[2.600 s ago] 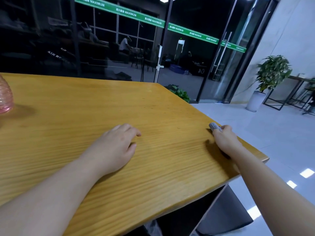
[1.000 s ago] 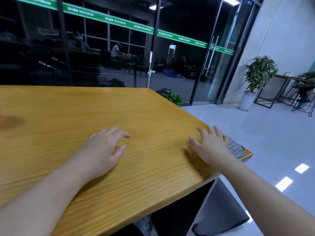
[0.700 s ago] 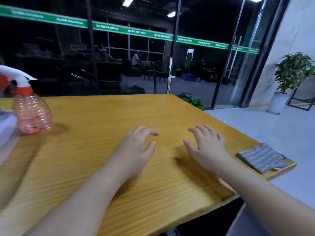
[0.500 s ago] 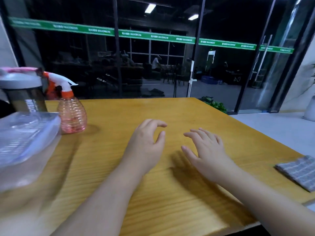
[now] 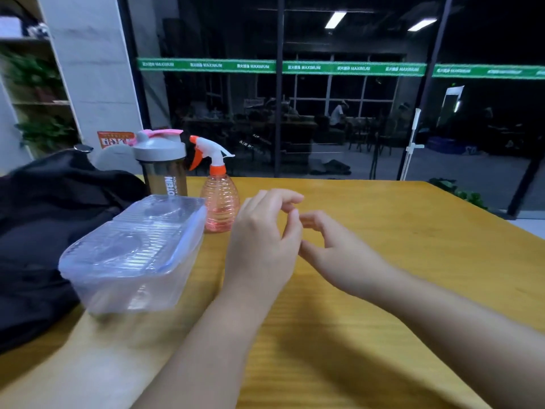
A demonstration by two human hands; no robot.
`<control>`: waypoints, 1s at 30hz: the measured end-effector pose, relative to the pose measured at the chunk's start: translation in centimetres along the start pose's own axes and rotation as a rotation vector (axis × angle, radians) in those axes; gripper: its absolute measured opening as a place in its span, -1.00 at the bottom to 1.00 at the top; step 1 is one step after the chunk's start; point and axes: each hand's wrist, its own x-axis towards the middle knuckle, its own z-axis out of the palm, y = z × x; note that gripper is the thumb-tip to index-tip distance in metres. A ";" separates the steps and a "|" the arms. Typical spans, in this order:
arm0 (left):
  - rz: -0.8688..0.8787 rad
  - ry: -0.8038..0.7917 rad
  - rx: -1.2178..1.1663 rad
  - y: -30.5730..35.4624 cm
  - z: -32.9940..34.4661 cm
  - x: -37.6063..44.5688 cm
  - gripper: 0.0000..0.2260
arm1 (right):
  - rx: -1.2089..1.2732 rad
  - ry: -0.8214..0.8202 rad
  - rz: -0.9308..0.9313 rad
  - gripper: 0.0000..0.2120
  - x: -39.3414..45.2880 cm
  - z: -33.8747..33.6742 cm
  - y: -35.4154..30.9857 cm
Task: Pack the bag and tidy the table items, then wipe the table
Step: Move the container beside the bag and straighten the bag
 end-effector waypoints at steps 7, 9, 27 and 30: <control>-0.122 -0.086 0.132 -1.5 -4.3 4.4 -0.79 | 0.077 -0.017 -0.057 -0.54 4.3 0.5 -2.8; -0.209 -0.177 0.251 -2.8 -5.6 6.0 -0.72 | 0.113 -0.038 -0.061 -0.51 5.5 0.7 -3.7; -0.467 -0.467 0.863 -16.1 -9.1 15.6 -0.01 | -0.330 -0.025 -0.071 0.09 19.6 6.1 -7.2; -0.404 -0.515 0.838 -17.1 -8.2 17.6 -0.05 | -0.284 0.009 -0.077 0.09 22.1 6.1 -7.5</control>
